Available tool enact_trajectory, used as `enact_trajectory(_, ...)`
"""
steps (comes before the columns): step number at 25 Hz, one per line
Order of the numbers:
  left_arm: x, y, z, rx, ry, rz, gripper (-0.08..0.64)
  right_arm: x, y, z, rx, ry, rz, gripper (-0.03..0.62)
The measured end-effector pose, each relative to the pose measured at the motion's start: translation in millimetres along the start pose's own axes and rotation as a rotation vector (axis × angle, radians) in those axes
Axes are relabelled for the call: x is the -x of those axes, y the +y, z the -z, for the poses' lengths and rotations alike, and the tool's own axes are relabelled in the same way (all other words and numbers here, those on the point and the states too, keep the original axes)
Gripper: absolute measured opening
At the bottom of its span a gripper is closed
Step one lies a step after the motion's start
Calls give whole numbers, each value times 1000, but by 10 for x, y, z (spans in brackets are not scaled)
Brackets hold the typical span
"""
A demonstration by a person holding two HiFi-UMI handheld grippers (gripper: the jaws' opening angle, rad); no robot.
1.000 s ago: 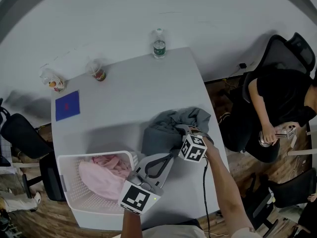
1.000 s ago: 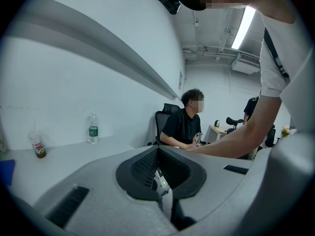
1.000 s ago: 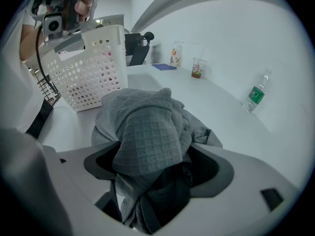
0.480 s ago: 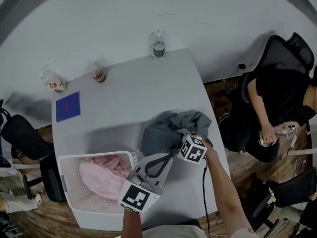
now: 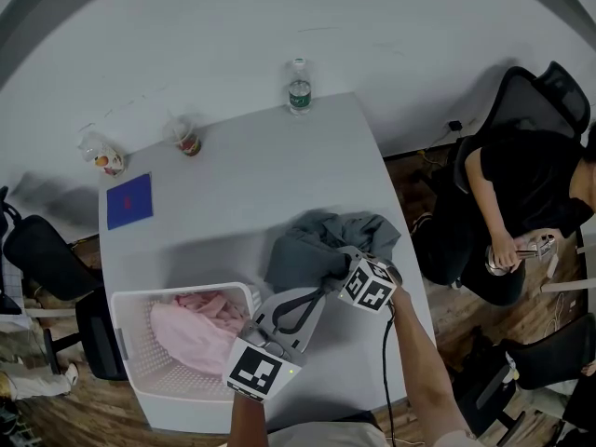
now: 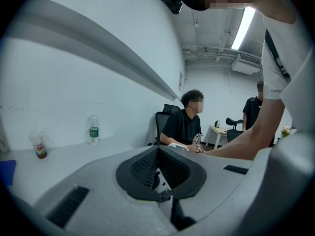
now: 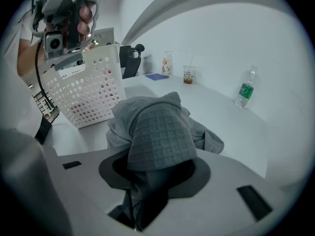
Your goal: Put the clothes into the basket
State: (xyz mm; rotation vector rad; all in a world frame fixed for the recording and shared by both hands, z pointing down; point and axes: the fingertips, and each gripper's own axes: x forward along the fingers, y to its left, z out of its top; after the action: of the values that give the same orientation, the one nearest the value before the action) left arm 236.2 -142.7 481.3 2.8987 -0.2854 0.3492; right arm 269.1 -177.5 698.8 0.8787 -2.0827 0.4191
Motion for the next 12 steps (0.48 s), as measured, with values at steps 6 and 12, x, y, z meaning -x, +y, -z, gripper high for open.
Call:
enact_trajectory(6,50,-23,-5,-44,-14,10,6,111,84,-24,-39,-49,20,127)
enact_trajectory(12,109,-37,-16,-45,-12,10,6,228,168,-58,-97,-97,28,95)
